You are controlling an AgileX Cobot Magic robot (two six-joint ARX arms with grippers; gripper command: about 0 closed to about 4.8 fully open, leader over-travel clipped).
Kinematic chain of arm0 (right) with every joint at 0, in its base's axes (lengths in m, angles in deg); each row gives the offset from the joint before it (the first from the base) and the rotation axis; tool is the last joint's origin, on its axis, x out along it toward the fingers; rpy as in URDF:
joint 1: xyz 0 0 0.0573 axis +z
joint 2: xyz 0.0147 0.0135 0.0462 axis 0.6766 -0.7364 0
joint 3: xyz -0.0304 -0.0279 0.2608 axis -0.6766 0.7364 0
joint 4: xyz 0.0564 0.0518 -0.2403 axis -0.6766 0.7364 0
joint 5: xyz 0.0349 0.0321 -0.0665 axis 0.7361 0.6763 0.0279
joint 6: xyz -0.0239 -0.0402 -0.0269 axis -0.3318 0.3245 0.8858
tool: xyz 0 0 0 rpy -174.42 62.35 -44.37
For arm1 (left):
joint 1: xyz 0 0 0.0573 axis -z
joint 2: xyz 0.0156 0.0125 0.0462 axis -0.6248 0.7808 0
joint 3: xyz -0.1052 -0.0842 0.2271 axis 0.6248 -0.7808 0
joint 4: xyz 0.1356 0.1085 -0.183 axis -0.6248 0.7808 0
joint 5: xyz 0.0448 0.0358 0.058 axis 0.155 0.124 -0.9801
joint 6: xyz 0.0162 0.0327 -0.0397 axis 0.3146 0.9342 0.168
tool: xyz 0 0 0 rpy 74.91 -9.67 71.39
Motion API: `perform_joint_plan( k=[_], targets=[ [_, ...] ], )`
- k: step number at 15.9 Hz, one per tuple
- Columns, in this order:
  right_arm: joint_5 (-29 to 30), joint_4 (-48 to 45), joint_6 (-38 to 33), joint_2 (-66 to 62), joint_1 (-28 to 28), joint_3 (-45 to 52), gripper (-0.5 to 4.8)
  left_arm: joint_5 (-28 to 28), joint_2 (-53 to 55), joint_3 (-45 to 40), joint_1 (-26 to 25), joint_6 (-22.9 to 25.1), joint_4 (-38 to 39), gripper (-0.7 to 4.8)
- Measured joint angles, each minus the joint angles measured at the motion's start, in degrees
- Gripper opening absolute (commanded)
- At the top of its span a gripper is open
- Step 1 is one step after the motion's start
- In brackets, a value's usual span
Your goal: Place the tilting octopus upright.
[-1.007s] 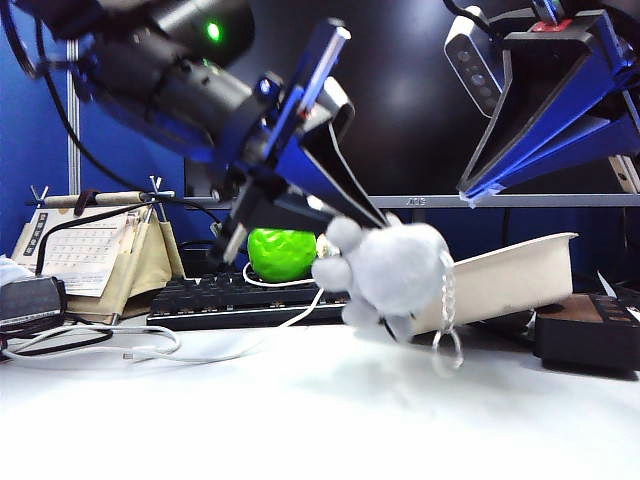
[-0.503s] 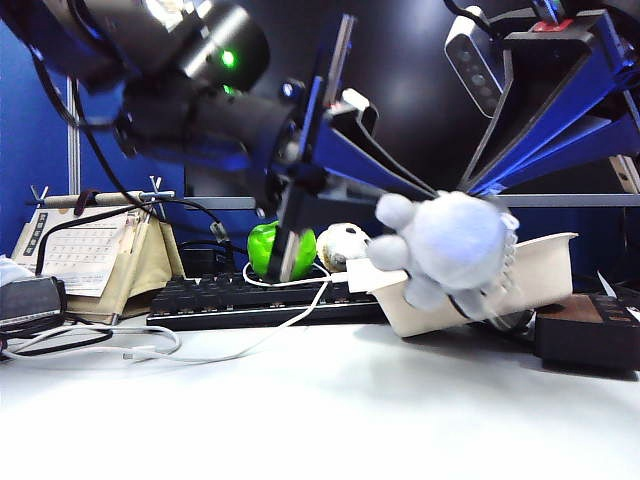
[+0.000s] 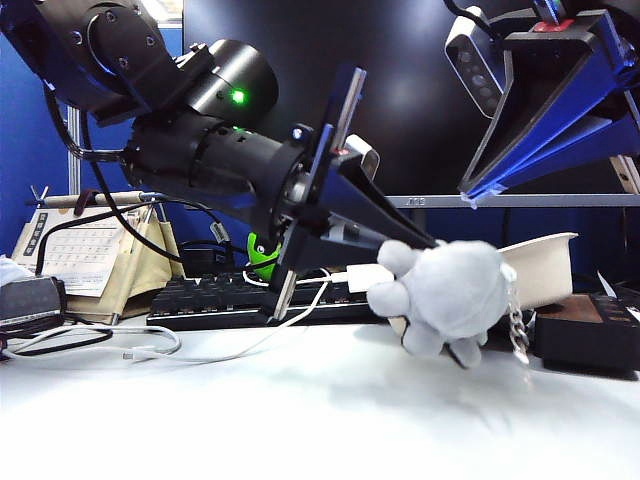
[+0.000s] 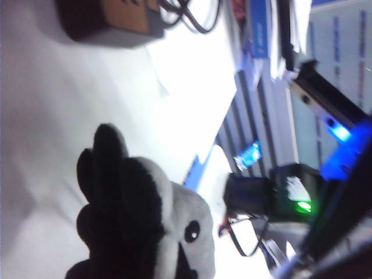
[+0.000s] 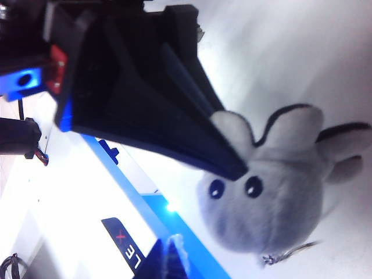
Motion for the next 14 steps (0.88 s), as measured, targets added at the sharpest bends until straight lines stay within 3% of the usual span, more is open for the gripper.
perform_joint_plan(
  k=[3, 8, 11, 14],
  targets=[
    [0.0, 0.02, 0.02, 0.0, 0.0, 0.0, -0.01, -4.13, 0.0, 0.0, 0.0, 0.04, 0.2, -0.06],
    [-0.76, 1.05, 1.51, 0.0, 0.0, 0.0, -0.01, -4.55, 0.0, -0.02, 0.0, 0.22, 1.33, -0.06],
    [-9.38, 5.49, 3.56, 0.0, -0.02, 0.0, -0.01, -4.55, 0.0, -0.02, 0.0, 0.22, 1.33, -0.06],
    [-11.04, 7.02, 4.61, 0.0, 0.0, 0.0, -0.01, -4.55, 0.0, -0.02, 0.0, 0.22, 1.33, -0.06]
  ],
)
